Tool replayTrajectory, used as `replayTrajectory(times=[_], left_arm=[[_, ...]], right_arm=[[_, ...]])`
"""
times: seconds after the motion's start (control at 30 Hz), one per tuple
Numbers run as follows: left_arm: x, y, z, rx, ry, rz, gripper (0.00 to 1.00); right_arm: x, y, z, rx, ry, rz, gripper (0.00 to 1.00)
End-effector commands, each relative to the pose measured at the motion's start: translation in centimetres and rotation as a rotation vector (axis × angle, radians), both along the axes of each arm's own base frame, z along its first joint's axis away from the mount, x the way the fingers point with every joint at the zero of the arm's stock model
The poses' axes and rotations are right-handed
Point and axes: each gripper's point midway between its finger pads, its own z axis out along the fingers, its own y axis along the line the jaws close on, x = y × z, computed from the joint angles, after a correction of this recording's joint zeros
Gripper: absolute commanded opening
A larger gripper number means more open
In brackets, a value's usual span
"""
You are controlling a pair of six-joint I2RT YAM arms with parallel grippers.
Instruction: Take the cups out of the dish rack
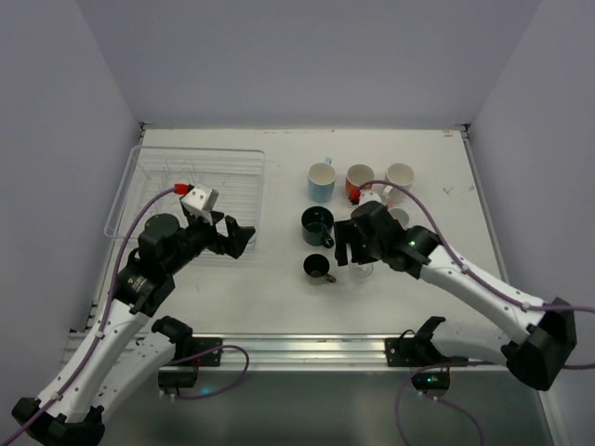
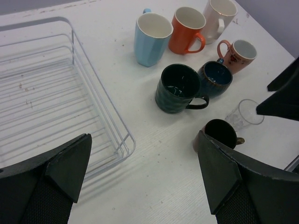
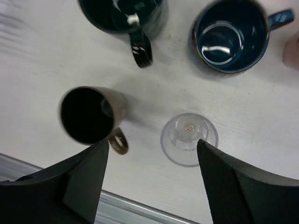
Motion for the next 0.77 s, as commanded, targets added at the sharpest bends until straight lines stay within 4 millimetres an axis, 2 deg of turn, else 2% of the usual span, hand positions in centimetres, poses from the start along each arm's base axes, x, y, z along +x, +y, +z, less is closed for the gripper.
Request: replayTrajectory(times=[0.0,0.03,0.1,0.13,0.23,0.27,0.3,0.37,0.47,0.53,0.6,0.73], left_arm=[[0.3,0.5,1.5,-0.007,-0.045,0.024,1.0],[0.3,0.4,2.4,-0.021,-0.059,0.021,1.0],[0.0,0.1,3.7,-0.048,-0.076,0.006,1.0],[-0.2,0.1,5.1,-0.066,-0.106,0.001,1.0],[-0.8,0.6,8.2,-0.107,-0.174,0.017,1.0],[-1.2,0.8,10.2,-0.131,-0.213,0.02,1.0],[-1.3,1.2,11.3,-0.14,-0.236,0.037,1.0],[-1.3,2.4,13.5,-0.167,-0.277,0.101,1.0],[-1.4,3.1,14.8,-0.189,-0.3,0.137,1.0],[-1.4,3.6,14.8,-0.194,-0.301,0.165,1.0],[-1.3,3.7,14.5,-0.198,-0.304,0.172,1.0],[-0.7,4.4,12.3,-0.192,-0.268,0.23,1.0]], right_arm=[[0.4,-0.4,9.0,0.175,-0.232,0.005,0.93],[-0.2,-1.3,12.1,0.246,-0.329,-0.001,0.99],[-0.7,-2.4,15.7,0.333,-0.466,-0.007,0.99],[-1.6,-4.3,18.8,0.41,-0.583,-0.04,0.99],[-3.0,-7.4,22.4,0.519,-0.751,-0.116,0.99],[-4.0,-9.4,23.7,0.565,-0.824,-0.157,0.99],[-4.4,-10.3,24.4,0.587,-0.864,-0.179,0.99],[-5.2,-12.6,24.8,0.614,-0.923,-0.255,0.99],[-5.5,-13.5,24.3,0.625,-0.937,-0.288,0.99],[-5.6,-14.1,24.0,0.637,-0.944,-0.32,0.99],[-5.2,-13.9,23.4,0.616,-0.936,-0.318,0.99],[-4.3,-12.6,22.6,0.588,-0.907,-0.292,0.99]])
